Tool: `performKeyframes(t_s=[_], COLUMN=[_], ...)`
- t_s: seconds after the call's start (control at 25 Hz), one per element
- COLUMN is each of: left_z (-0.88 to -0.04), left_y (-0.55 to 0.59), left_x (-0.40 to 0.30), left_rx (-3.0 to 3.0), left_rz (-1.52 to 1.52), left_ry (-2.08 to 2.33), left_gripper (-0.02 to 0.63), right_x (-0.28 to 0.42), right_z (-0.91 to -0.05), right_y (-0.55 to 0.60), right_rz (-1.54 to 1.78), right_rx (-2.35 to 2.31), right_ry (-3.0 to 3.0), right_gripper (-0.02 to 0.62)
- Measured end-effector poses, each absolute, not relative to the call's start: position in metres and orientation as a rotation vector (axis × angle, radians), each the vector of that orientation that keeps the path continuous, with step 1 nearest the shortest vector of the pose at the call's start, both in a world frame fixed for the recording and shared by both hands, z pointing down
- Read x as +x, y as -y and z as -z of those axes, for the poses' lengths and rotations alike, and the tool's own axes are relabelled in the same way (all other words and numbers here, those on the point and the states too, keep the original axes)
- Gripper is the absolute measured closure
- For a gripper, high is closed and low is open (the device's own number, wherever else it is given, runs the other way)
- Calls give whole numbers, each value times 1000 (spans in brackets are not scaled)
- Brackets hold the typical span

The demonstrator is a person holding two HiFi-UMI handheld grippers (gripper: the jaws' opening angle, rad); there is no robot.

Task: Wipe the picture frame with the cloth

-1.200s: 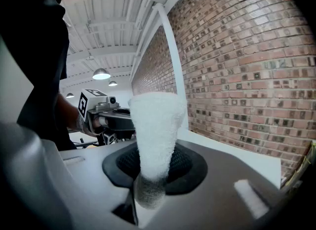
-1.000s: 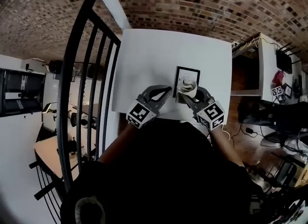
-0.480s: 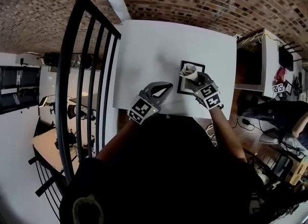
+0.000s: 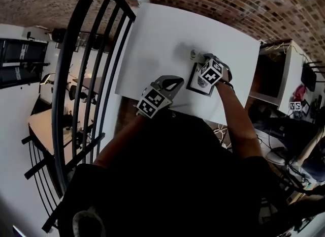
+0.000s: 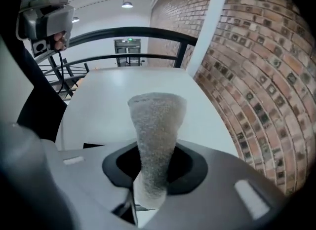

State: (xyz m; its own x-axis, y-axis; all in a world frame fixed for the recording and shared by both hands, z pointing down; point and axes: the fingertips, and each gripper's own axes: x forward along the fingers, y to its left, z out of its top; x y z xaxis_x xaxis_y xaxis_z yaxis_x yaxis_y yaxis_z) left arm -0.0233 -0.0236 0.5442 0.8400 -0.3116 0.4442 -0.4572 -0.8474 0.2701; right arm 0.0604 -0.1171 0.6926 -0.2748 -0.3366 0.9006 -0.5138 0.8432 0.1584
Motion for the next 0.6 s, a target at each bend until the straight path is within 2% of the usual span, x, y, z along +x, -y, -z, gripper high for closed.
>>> performKeyframes(t_s=[0.4, 0.6], left_z=[-631, -643], left_y=[30, 42], left_x=[-19, -7], left_rx=[2328, 2338], left_rz=[-922, -981], left_ry=[563, 548], left_gripper=[606, 606], right_x=[59, 48], right_z=[-739, -741], right_y=[118, 97], right_rz=[-222, -226], right_rx=[539, 494], right_ry=[1776, 1776], right_gripper=[494, 494])
